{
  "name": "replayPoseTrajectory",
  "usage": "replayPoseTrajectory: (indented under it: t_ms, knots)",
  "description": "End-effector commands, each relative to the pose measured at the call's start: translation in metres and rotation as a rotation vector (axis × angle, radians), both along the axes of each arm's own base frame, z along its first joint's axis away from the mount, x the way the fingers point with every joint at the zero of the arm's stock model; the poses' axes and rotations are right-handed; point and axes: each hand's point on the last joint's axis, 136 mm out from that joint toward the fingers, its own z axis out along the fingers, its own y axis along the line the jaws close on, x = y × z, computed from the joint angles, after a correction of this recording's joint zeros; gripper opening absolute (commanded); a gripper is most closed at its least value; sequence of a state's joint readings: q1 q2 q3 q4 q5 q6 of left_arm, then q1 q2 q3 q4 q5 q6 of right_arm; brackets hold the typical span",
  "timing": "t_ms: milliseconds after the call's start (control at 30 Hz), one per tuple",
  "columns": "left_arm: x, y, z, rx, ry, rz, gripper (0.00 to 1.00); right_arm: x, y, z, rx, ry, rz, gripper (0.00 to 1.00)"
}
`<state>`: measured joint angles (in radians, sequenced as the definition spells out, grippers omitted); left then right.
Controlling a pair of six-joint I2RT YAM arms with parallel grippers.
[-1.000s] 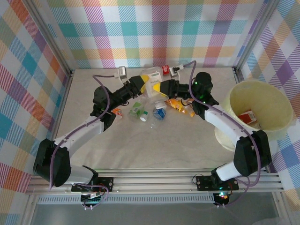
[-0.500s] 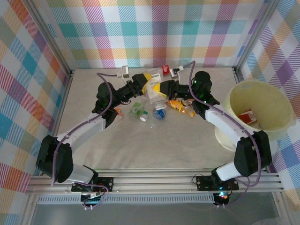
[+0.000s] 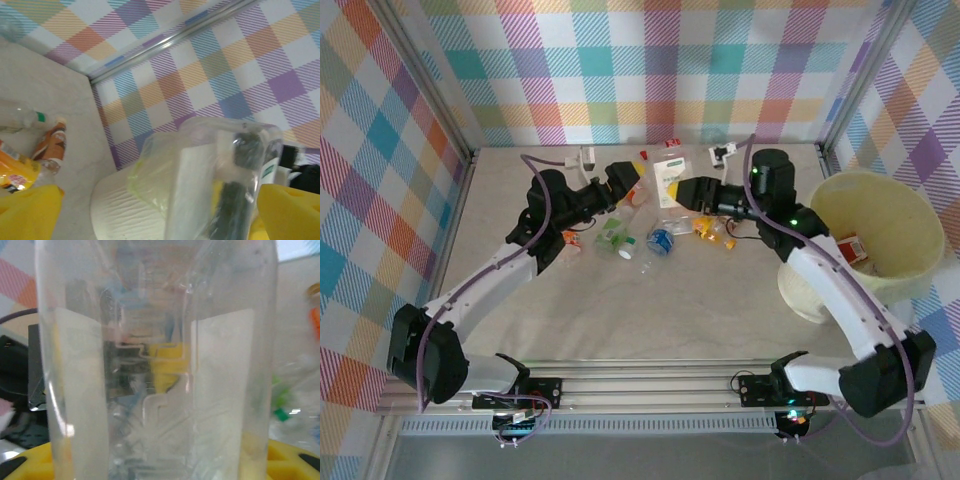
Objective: Put the plastic bottles in the bin
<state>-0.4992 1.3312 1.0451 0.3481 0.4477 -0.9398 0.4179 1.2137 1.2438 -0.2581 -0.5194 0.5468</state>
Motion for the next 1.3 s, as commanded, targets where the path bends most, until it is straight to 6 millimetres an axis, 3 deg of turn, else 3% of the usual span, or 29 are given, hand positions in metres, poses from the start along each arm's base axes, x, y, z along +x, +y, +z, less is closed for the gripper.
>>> replayPoseTrajectory:
  t_ms: [0,233,567,733,1000,1267]
  knots:
    - [-0.007,-0.002,0.005,0.083,-0.036,0.023,1.00,-0.001,-0.040,0.002,-0.210,-0.122,-0.159,0.35]
    - [-0.011,-0.017,-0.005,0.218,-0.021,0.037,1.00,-0.002,-0.108,0.020,-0.466,-0.274,-0.438,0.35]
    - [0.002,0.001,-0.042,0.344,0.105,0.168,1.00,-0.023,-0.199,0.071,-0.706,-0.480,-0.831,0.35]
    - [0.004,0.022,-0.058,0.452,0.146,0.254,1.00,-0.037,-0.240,0.086,-0.855,-0.528,-1.018,0.34]
    - [0.004,0.055,-0.082,0.572,0.216,0.391,1.00,-0.038,-0.291,0.067,-1.135,-0.455,-1.185,0.35]
    - [0.004,0.054,-0.091,0.607,0.243,0.375,1.00,-0.045,-0.350,0.032,-1.258,-0.267,-1.340,0.36]
